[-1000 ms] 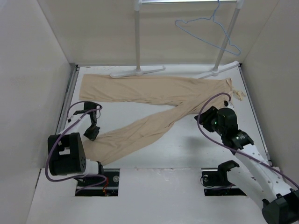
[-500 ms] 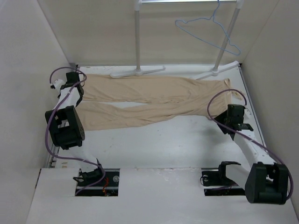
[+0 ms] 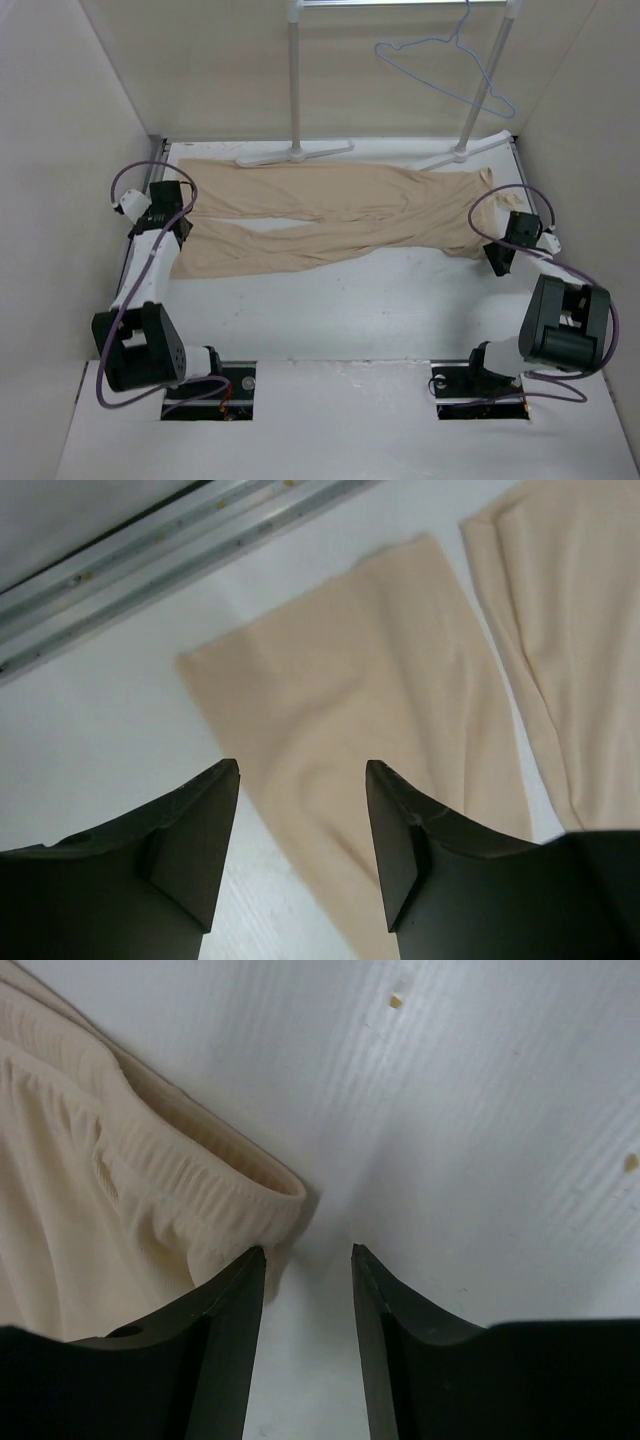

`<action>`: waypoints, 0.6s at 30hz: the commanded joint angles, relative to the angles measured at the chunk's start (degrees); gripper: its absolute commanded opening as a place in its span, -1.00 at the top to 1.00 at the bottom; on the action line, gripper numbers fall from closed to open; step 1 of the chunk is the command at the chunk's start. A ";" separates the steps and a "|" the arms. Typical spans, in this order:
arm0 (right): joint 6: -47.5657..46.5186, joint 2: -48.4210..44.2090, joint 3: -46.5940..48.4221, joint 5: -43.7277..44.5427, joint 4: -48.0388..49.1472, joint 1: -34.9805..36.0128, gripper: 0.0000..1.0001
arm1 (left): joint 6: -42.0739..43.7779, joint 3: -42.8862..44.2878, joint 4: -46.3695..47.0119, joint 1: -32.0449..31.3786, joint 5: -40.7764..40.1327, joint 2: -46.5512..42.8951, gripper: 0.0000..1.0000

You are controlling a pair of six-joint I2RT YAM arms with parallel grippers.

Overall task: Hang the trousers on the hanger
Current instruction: Fold the trousers

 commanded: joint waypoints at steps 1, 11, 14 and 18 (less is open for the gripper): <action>1.46 4.54 6.05 0.21 5.73 -0.23 0.12 | -3.54 -5.97 -4.73 -2.13 -0.34 -5.71 0.00; 0.06 11.67 13.97 -0.06 0.12 -2.08 0.11 | -9.60 -18.11 -0.27 3.31 8.10 -6.25 -0.02; -1.26 11.68 14.24 0.74 -0.25 -1.99 0.03 | -12.15 -18.20 1.84 5.07 11.43 -3.09 -0.05; -1.43 11.85 14.59 0.65 -0.68 -1.90 0.17 | -14.09 -18.38 6.32 7.62 13.29 0.25 -0.04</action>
